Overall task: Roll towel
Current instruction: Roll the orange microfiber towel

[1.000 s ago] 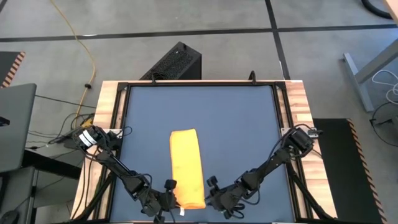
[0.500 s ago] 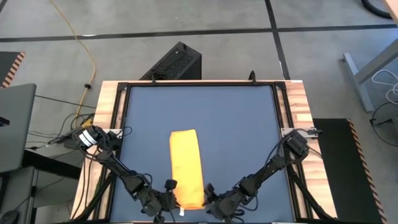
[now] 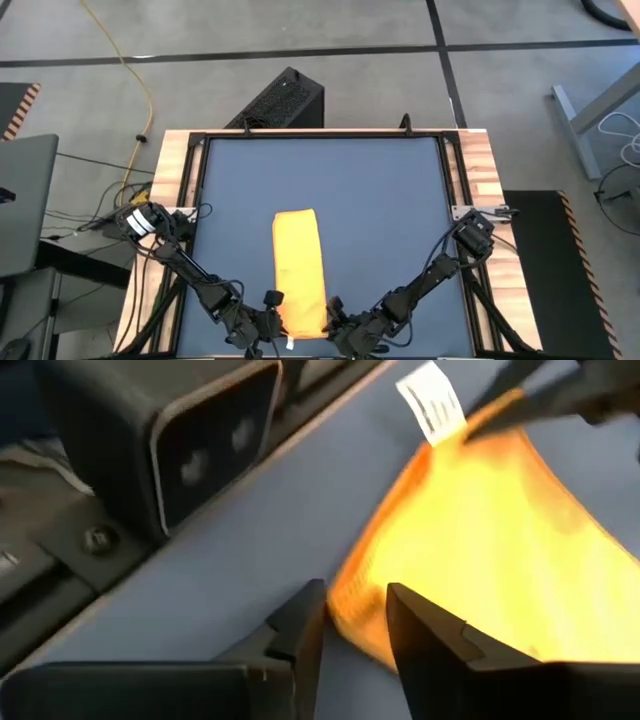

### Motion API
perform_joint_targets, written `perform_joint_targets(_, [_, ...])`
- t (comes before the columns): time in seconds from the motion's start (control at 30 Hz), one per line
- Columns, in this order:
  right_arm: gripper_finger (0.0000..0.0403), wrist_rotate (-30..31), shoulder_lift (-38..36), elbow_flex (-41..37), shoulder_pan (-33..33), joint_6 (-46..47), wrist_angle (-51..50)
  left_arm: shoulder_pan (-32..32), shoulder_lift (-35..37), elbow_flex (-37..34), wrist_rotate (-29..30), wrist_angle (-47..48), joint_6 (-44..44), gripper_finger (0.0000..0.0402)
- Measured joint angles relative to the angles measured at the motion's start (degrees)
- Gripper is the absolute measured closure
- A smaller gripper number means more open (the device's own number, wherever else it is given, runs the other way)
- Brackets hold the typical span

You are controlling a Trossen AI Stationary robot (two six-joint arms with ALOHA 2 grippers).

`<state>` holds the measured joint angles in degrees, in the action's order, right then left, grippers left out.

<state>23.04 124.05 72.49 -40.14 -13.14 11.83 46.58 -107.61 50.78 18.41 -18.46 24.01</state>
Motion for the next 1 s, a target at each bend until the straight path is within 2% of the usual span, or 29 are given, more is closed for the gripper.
perform_joint_targets(0.13, [0.0264, 3.46, -0.27, -0.02, -0.95, -0.36, -0.17, 0.00, 0.00, 0.00, 0.11, -0.19, 0.02, 0.0401])
perform_joint_targets(0.23, [0.0250, 3.64, -0.17, 0.00, -0.98, 0.87, -0.82, -0.04, 0.00, 0.00, 0.33, -0.48, -0.35, 0.0401])
perform_joint_targets(0.43, [0.0218, 0.17, -0.16, 0.00, 0.24, 0.97, 0.45, -0.06, -0.02, 0.00, 0.40, -0.64, -0.90, 0.0401])
perform_joint_targets(0.57, [0.0218, -2.83, -0.16, -0.04, 0.88, -0.10, 0.31, -0.04, -0.02, 0.00, 0.43, -0.68, -0.90, 0.0401])
perform_joint_targets(0.7, [0.0254, -3.24, -0.18, -1.08, 0.95, 0.21, 1.53, 0.32, -0.02, 0.00, 0.74, -0.76, -0.92, 0.0401])
perform_joint_targets(0.9, [0.0374, -2.51, -0.11, -1.79, 1.05, 9.04, 1.74, 0.98, -0.02, 0.00, 0.94, -1.73, -1.09, 0.0401])
perform_joint_targets(1.0, [0.0386, -2.53, -0.18, -1.79, 1.13, 13.63, 1.87, 1.42, -0.04, 0.00, 0.94, -1.82, -1.06, 0.0401])
